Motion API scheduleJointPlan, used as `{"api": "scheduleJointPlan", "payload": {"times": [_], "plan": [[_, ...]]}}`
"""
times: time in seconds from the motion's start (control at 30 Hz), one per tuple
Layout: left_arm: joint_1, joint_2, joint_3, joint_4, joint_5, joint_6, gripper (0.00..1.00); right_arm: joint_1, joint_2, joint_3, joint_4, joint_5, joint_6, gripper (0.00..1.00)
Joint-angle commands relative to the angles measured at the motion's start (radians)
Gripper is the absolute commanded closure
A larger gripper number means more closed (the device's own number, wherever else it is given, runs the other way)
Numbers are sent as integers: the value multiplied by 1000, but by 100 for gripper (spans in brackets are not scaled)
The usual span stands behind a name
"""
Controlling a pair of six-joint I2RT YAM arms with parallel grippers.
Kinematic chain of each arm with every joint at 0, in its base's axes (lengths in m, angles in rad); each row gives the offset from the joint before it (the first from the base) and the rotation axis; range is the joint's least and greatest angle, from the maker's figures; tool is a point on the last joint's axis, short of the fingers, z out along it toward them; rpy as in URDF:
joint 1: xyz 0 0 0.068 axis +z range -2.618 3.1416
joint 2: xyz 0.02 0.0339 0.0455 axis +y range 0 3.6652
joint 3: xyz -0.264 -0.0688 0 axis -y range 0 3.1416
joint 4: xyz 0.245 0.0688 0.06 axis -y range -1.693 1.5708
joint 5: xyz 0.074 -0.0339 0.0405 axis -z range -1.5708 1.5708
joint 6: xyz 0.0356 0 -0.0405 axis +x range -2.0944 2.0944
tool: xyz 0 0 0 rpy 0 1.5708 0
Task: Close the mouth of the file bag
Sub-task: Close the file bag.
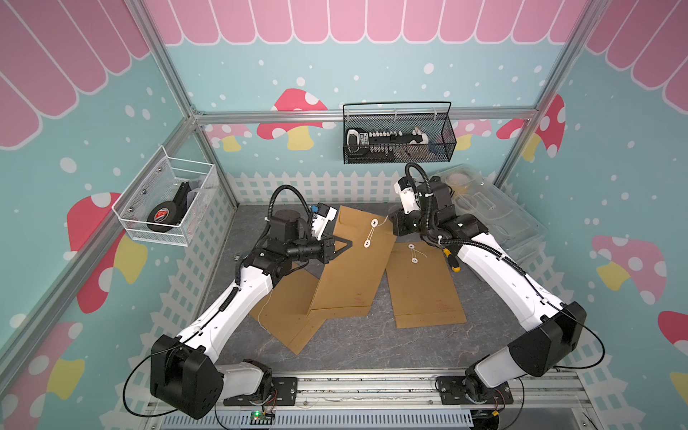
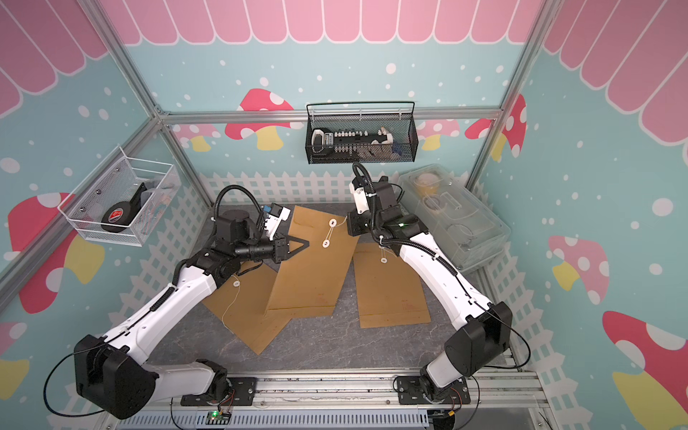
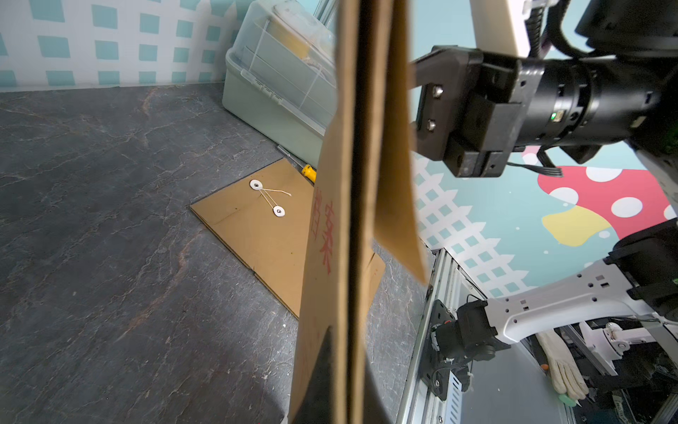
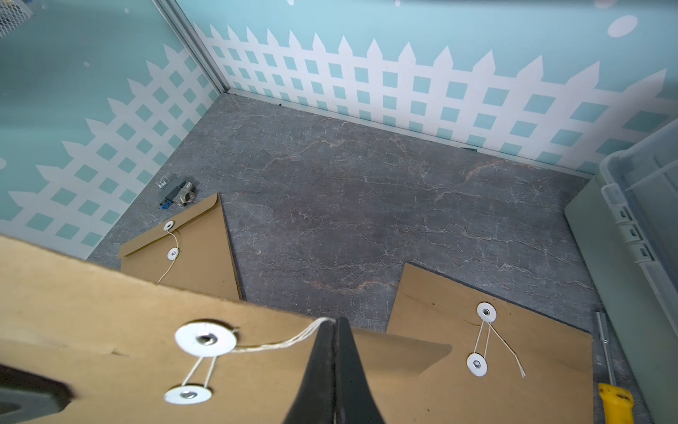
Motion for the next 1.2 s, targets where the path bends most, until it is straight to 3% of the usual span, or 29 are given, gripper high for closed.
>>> {"api": "scheduleJointPlan", "payload": {"times": [0.0, 0.47, 0.87, 1.17], "plan": [[-8, -10, 20, -1, 29, 31, 100, -5, 20, 58, -50, -9, -9, 100], [-14, 7, 18, 1, 21, 35, 100, 22, 92, 201, -76, -66, -10, 100], [-14, 15, 17, 5, 15, 35, 100, 70, 72, 194, -82, -85, -11, 100], [-14, 8, 12, 6, 12, 31, 100, 124, 79, 171, -15, -173, 12, 100]]}}
